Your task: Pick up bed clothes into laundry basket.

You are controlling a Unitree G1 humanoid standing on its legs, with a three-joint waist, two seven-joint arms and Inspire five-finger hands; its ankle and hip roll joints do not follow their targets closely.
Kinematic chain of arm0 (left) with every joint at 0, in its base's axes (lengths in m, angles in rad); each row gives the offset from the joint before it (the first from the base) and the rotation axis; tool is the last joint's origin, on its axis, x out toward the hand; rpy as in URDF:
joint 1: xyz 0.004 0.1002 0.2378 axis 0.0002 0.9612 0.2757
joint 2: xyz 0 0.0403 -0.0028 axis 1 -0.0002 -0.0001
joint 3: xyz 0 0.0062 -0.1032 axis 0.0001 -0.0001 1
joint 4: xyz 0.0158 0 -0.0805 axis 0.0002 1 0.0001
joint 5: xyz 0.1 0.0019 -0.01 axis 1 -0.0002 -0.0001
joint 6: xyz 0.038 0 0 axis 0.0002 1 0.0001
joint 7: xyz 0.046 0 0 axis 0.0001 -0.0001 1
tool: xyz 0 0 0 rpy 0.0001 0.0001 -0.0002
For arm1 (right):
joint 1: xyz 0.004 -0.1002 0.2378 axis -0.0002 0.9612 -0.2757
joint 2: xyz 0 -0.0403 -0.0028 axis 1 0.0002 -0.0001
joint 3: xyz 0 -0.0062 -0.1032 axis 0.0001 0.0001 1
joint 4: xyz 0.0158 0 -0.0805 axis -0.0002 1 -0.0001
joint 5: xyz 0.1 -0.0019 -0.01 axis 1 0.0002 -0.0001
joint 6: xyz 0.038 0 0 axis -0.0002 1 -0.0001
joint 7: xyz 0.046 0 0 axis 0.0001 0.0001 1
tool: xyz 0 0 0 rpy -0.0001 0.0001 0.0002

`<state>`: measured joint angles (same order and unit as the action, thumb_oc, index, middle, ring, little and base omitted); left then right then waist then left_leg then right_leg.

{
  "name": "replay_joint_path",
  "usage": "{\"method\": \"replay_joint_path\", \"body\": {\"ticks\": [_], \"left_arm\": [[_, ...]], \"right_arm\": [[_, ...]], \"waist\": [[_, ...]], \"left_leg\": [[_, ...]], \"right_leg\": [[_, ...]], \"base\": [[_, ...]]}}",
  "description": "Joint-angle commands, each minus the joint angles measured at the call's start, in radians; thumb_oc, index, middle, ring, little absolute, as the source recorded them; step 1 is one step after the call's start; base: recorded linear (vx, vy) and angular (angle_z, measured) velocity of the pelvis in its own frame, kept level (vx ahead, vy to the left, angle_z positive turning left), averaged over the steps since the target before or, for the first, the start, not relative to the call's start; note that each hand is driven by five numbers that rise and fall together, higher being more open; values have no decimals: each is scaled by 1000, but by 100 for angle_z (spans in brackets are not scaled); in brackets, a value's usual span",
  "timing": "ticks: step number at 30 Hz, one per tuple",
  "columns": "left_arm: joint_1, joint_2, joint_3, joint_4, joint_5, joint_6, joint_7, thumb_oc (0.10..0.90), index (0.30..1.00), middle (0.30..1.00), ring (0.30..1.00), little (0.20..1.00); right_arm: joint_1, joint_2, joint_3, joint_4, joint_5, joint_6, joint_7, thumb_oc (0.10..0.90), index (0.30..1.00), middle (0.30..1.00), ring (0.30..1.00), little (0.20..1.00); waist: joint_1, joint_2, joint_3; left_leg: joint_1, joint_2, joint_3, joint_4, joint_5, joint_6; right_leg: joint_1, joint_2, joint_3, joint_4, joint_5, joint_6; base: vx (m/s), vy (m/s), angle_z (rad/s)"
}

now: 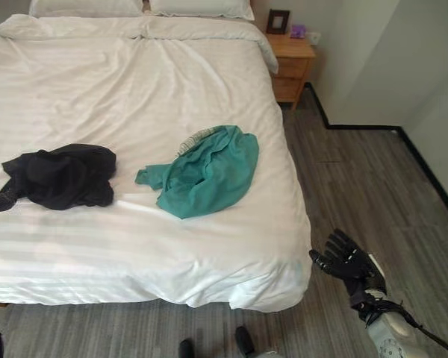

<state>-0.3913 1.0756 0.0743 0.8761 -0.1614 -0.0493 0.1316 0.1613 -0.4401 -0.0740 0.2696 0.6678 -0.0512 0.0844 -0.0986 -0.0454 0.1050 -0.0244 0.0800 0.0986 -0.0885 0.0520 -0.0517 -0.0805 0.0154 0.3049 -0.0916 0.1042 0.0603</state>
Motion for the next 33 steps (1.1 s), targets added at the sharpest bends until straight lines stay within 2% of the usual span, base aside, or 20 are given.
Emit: {"method": "replay_joint_path", "body": {"ticks": [1, 6, 17, 21, 24, 26, 31, 32, 33], "left_arm": [[-271, 106, -120, 120, 1, -57, 45, 800, 900, 900, 900, 900], [-358, 120, -174, 205, -50, -65, 28, 800, 900, 900, 900, 900], [-455, 138, -213, 217, -85, -66, 68, 800, 900, 900, 900, 900], [-515, 143, -221, 279, -103, -55, 96, 800, 900, 900, 900, 900], [-507, 137, -198, 299, -112, -47, 108, 800, 900, 900, 900, 900], [-491, 128, -151, 319, -155, -41, 134, 800, 900, 900, 900, 900], [-362, 79, -23, 385, -238, -17, 112, 800, 900, 900, 900, 900], [-352, 78, -14, 382, -238, -17, 111, 800, 900, 900, 900, 900], [-305, 50, 14, 398, -253, -8, 86, 566, 549, 549, 549, 549]], "right_arm": [[-33, -40, -80, -47, 83, -91, 7, 800, 900, 900, 900, 900], [-37, -62, -68, -26, 98, -96, 9, 800, 900, 900, 900, 900], [-35, -81, -66, -11, 98, -89, 2, 800, 900, 900, 900, 900], [-33, -95, -57, -10, 97, -86, -1, 800, 900, 900, 900, 900], [-19, -91, -63, -18, 98, -83, -8, 800, 900, 900, 900, 900], [-15, -92, -73, -19, 109, -83, -22, 800, 900, 900, 900, 900], [-9, -81, -76, -28, 117, -76, -46, 800, 900, 900, 900, 900], [-9, -84, -74, -29, 117, -76, -47, 800, 900, 900, 900, 900], [-8, -76, -78, -34, 111, -73, -52, 800, 900, 900, 900, 900]], "waist": [[-53, 11, -32], [-71, -7, -13], [-90, -15, 7], [-104, -42, 38], [-109, -52, 42], [-114, -74, 60], [-113, -111, 80], [-115, -109, 78], [-108, -121, 86]], "left_leg": [[-40, 12, -63, 12, -25, -16], [-60, 29, -45, 1, -20, -26], [-94, 39, -42, 1, -17, -33], [-130, 50, -45, 1, -8, -36], [-144, 54, -45, 1, -3, -38], [-170, 61, -51, 1, 5, -41], [-200, 72, -58, 6, 11, -43], [-201, 72, -58, 6, 11, -43], [-200, 75, -64, 11, 5, -43]], "right_leg": [[20, 5, -43, 42, -140, 87], [-12, 13, -37, 30, -129, 92], [-51, 16, -37, 26, -125, 94], [-92, 27, -43, 34, -117, 96], [-106, 32, -45, 37, -114, 96], [-134, 39, -51, 42, -107, 95], [-162, 54, -53, 43, -99, 90], [-162, 55, -53, 44, -99, 90], [-157, 57, -54, 43, -103, 87]], "base": [[13, 31, -2], [54, 56, -7], [26, 19, -3], [-47, -11, 0], [-31, -9, 0], [-56, -16, 1], [-33, -15, -1], [0, 0, 0], [0, 0, 0]]}}
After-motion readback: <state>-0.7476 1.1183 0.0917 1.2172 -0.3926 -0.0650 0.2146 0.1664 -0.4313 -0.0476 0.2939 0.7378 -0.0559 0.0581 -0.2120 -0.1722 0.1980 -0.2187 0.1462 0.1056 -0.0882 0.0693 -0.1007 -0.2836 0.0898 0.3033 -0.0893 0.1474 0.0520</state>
